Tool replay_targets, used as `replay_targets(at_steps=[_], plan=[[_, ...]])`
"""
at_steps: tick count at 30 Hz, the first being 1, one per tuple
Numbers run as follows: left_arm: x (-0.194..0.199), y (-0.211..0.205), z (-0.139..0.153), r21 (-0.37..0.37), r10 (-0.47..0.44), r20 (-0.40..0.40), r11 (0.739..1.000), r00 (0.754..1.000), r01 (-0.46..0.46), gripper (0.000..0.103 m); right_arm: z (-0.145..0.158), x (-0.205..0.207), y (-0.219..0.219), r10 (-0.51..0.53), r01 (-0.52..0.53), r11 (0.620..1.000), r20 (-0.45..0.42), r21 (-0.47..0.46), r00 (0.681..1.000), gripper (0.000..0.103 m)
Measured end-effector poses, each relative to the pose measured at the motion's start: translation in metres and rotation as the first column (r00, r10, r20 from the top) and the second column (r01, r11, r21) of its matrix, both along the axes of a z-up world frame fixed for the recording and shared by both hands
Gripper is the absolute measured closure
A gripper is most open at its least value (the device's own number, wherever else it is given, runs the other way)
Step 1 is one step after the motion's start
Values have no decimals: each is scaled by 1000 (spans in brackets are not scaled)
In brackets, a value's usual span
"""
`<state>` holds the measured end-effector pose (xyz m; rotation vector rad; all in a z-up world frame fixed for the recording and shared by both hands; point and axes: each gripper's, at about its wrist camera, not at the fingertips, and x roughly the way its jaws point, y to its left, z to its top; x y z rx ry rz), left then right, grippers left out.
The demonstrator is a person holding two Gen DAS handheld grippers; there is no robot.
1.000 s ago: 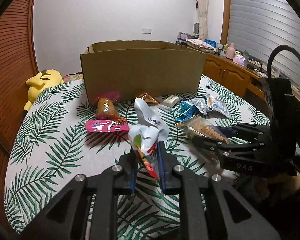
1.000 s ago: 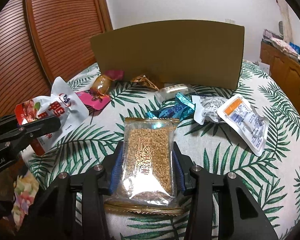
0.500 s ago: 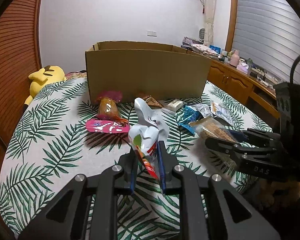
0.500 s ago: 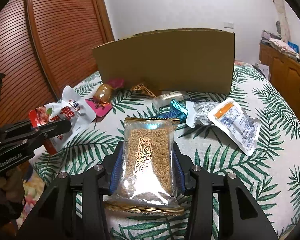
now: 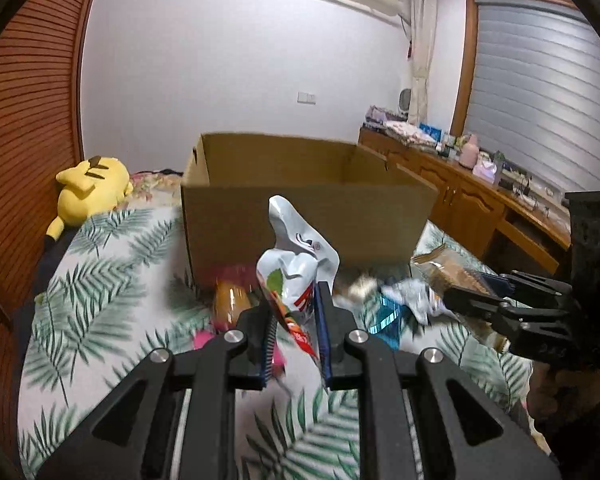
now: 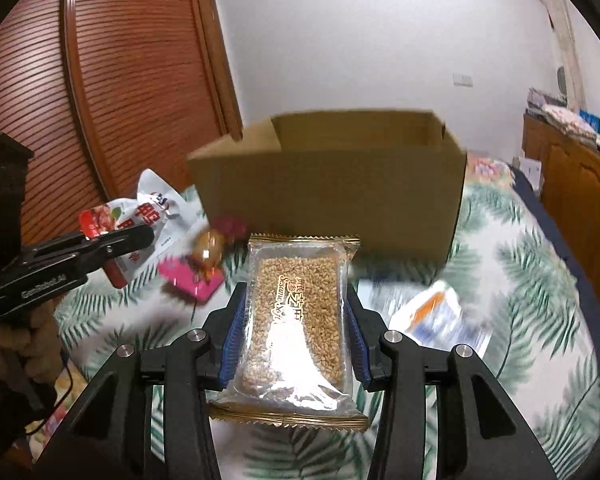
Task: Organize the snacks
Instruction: 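Lift both packets over the box and open both tools to drop them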
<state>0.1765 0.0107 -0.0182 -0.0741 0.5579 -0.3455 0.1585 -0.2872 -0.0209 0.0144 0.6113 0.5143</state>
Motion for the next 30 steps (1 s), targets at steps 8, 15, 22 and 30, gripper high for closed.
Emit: replay_targets(at_steps=[8, 15, 22, 30], plan=[[29, 6, 19, -10, -1, 38, 1000, 999, 1, 88, 38, 33, 5, 24, -20, 999, 98, -37, 995, 58], [60, 6, 33, -19, -7, 64, 1000, 998, 9, 88, 57, 66, 17, 48, -40, 998, 158, -55, 986, 58], [106, -5, 50, -35, -16, 124, 999, 992, 21, 88, 66, 107, 30, 65, -53, 996, 192, -67, 979, 58], [157, -9, 43, -53, -6, 131, 998, 991, 13, 88, 55, 159, 27, 51, -44, 998, 171, -43, 984, 58]])
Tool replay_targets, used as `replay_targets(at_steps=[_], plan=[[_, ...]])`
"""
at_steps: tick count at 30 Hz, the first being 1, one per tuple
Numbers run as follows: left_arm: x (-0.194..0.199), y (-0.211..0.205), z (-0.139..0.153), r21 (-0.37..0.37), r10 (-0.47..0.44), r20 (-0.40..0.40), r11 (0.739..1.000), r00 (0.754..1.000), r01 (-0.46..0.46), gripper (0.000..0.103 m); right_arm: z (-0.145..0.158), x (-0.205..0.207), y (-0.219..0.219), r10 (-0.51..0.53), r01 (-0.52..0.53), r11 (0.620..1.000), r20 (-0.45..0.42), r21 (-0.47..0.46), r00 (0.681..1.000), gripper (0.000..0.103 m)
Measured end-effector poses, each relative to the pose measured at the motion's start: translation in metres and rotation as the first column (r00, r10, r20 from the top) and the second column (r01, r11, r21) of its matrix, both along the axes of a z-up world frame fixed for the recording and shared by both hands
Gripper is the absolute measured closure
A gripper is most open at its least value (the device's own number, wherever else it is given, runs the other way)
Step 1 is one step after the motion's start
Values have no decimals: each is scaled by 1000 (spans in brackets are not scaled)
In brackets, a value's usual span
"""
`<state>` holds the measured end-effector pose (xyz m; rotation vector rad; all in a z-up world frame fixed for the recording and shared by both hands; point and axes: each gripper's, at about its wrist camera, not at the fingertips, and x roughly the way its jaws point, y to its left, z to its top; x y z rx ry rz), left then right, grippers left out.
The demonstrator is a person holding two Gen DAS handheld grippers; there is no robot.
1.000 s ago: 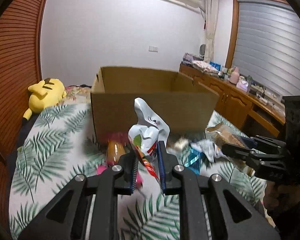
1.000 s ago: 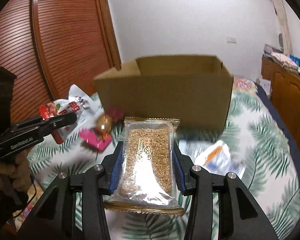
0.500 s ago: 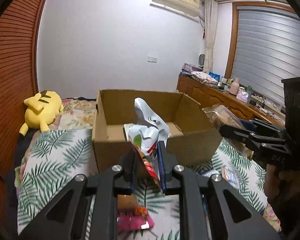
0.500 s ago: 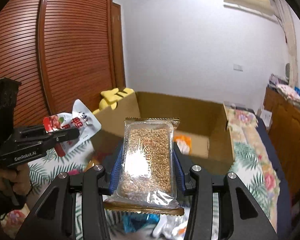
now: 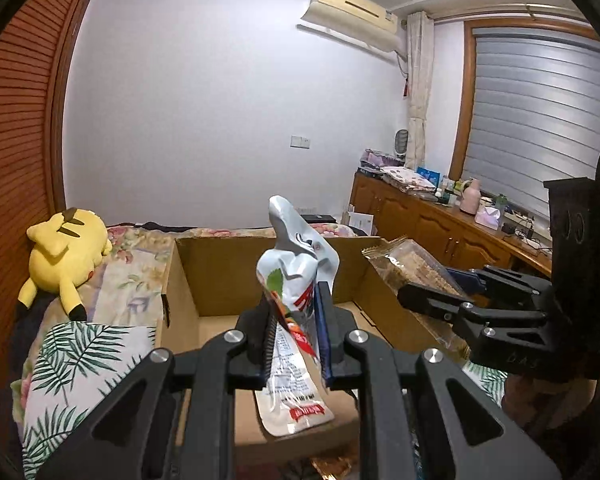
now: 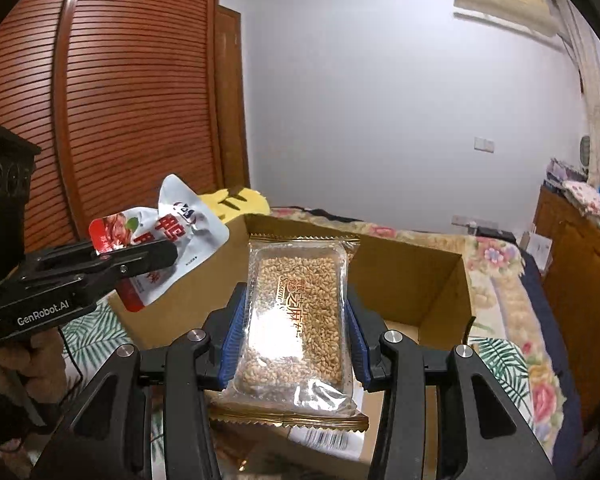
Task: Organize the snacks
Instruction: 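Lift both packets over the box and open both tools to drop them, then withdraw both open tools from the box toward the remaining snacks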
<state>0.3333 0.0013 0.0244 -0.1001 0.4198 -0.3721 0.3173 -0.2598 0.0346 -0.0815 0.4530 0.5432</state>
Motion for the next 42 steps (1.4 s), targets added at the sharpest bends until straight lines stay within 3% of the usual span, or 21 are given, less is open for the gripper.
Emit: replay_targets(at_steps=[11, 20, 34, 42], plan=[[18, -11, -29, 39, -4, -63, 999, 998, 7, 87, -30, 19, 2, -6, 6, 1000, -38, -18, 999, 58], [17, -18, -36, 64, 4, -81, 998, 997, 2, 77, -37, 21, 3, -18, 17, 1000, -59, -21, 998, 54], [11, -19, -33, 78, 22, -62, 997, 998, -17, 64, -29, 18, 3, -19, 19, 1000, -20, -24, 1000, 50], [-20, -19, -8, 101, 13, -42, 995, 999, -8, 62, 2, -21, 3, -30, 31, 998, 29, -46, 999, 50]])
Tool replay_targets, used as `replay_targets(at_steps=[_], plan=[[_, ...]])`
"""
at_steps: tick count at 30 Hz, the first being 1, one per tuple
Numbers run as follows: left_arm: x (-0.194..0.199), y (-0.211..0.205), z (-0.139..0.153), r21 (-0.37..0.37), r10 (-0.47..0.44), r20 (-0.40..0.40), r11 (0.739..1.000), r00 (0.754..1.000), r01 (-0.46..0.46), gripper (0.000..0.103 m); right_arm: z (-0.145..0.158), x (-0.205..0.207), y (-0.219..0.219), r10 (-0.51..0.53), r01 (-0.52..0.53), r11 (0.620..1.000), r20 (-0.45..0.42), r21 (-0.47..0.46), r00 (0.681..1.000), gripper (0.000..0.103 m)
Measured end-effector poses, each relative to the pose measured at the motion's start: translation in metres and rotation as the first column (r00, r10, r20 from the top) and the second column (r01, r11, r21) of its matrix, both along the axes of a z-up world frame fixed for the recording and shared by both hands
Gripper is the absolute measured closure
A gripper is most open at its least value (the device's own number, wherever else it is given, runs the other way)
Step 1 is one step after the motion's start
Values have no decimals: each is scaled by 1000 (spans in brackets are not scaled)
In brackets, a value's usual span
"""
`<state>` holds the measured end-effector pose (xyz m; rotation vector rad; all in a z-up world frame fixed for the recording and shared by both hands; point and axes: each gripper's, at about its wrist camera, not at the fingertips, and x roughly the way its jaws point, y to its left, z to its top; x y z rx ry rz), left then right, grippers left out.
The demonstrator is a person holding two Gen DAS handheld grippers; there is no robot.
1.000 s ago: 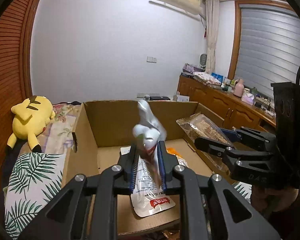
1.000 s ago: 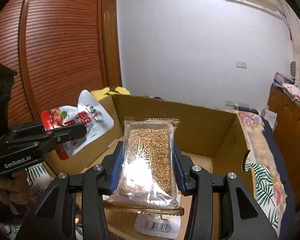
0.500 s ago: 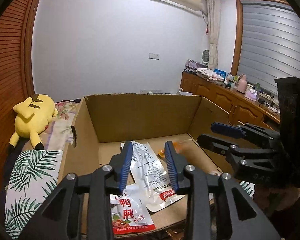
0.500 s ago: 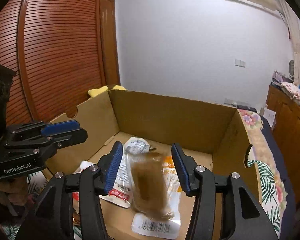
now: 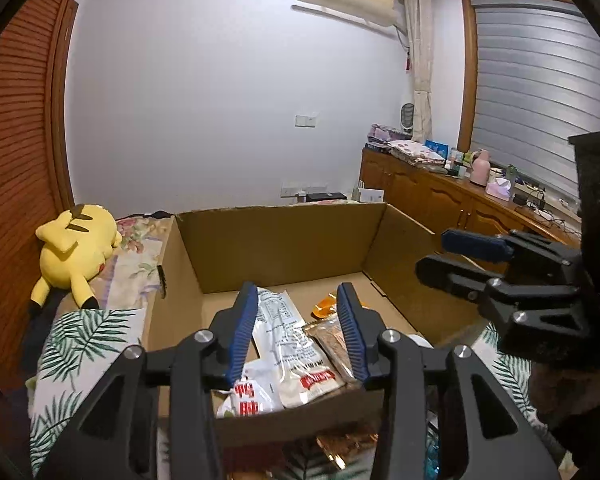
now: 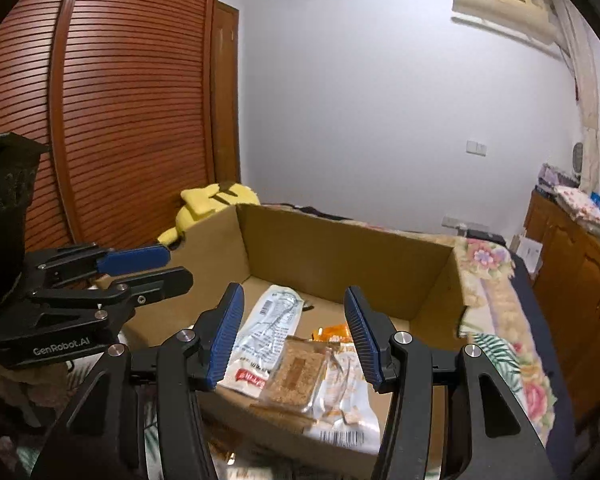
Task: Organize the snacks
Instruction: 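Withdraw both open tools from the box toward the remaining snacks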
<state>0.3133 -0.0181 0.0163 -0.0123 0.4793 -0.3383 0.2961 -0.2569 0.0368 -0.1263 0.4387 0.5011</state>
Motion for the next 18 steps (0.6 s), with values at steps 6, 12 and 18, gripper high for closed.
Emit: replay_targets(at_steps=[6, 12, 18], plan=[[-44, 5, 14, 19, -4, -5, 1000, 1000, 4, 57, 15, -46, -15, -42, 42, 999, 2, 0, 999, 47], [-76, 4, 12, 110, 0, -19, 994, 1000, 2, 57, 13, -87, -34, -87, 88, 996, -46, 21, 995, 42], [-100, 6, -2, 132, -13, -77, 991, 997, 23, 56, -2, -106, -53, -130, 131, 991, -89, 7, 987, 41]])
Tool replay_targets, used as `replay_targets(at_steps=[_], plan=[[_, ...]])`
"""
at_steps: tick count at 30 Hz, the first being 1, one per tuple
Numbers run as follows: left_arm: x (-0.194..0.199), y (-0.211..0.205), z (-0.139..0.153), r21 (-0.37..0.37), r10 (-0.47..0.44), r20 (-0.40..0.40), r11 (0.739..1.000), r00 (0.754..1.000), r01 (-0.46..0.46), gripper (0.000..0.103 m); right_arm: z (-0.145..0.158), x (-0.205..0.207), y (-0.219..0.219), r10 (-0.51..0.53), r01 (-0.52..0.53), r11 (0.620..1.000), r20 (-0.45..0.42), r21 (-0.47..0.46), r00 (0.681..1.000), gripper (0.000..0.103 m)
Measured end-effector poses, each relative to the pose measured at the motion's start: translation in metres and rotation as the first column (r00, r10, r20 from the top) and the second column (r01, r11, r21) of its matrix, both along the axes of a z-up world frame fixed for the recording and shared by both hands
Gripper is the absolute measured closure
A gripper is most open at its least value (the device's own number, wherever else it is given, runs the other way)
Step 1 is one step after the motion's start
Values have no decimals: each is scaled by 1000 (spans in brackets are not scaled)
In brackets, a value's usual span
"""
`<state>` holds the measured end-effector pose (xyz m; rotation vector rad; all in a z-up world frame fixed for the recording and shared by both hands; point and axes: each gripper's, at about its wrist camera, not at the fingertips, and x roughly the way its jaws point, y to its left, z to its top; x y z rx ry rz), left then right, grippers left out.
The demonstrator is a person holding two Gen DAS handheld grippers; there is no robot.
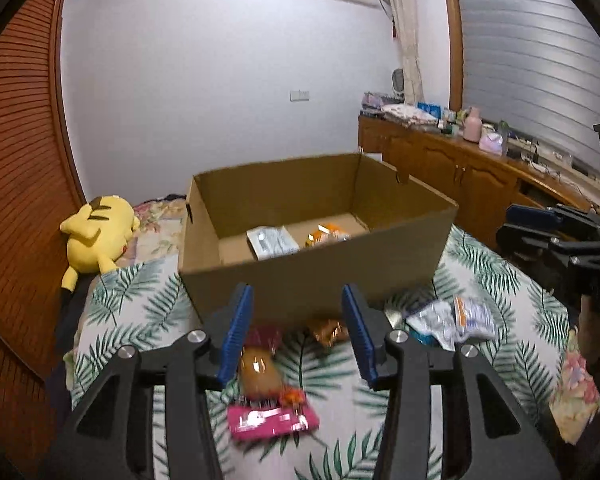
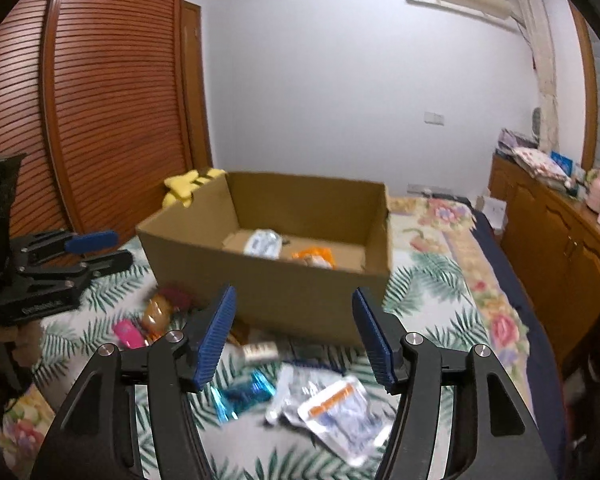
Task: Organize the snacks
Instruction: 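Withdraw both open tools from the box toward the remaining snacks, then close the left tool on the pink bread roll while the right tool grips the silver pouch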
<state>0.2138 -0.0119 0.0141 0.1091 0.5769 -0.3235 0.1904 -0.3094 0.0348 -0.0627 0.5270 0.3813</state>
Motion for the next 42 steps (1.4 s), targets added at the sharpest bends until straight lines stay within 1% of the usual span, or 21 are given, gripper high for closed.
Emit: replay_targets(at_steps=[2, 5, 9, 13, 17, 20, 25, 28, 30, 33, 36, 38, 39, 40, 42], plan=[[-2, 1, -8, 3, -1, -21, 1000, 1000, 1, 56, -9, -2, -7, -11, 11, 1000, -19, -4, 1000, 41], [-3, 2, -24, 0, 1, -66, 1000, 998, -1, 56, -29, 2, -17, -16, 16, 1000, -74, -10, 997, 41], [9, 6, -49, 2, 22, -146, 1000, 989, -22, 56, -57, 6, -26, -28, 22, 999, -135, -45, 990, 41], [22, 12, -67, 14, 51, -204, 999, 978, -49, 56, -84, 13, -33, -51, 39, 997, -182, -70, 982, 41], [33, 16, -79, 31, 78, -237, 997, 968, -73, 56, -100, 18, -37, -48, 35, 997, -214, -64, 976, 41], [41, 18, -86, 21, 78, -269, 997, 960, -75, 56, -106, 19, -38, -39, 26, 998, -224, -61, 974, 41], [52, 16, -98, 49, 96, -308, 995, 947, -85, 56, -116, 23, -36, -19, 4, 998, -251, -60, 968, 41], [58, 16, -104, 58, 102, -329, 994, 939, -87, 56, -116, 22, -35, -12, -4, 998, -243, -64, 970, 41], [62, 16, -109, 63, 106, -342, 994, 934, -90, 55, -117, 22, -33, -7, -10, 998, -241, -69, 970, 41], [64, 16, -113, 58, 103, -345, 994, 933, -89, 53, -119, 21, -32, -3, -14, 998, -237, -69, 972, 41], [63, 14, -116, 68, 107, -333, 994, 937, -90, 49, -119, 20, -33, 7, -21, 998, -237, -60, 972, 40], [61, 11, -118, 100, 125, -315, 990, 941, -98, 42, -120, 20, -35, 7, -18, 999, -241, -43, 970, 40], [61, 9, -118, 109, 141, -308, 988, 941, -112, 35, -120, 21, -36, 5, -15, 999, -244, -37, 970, 40], [61, 9, -119, 115, 158, -305, 985, 939, -128, 33, -121, 21, -37, 4, -13, 999, -248, -32, 969, 40], [61, 11, -120, 97, 158, -314, 986, 936, -134, 33, -121, 23, -38, 5, -11, 1000, -253, -22, 967, 40]])
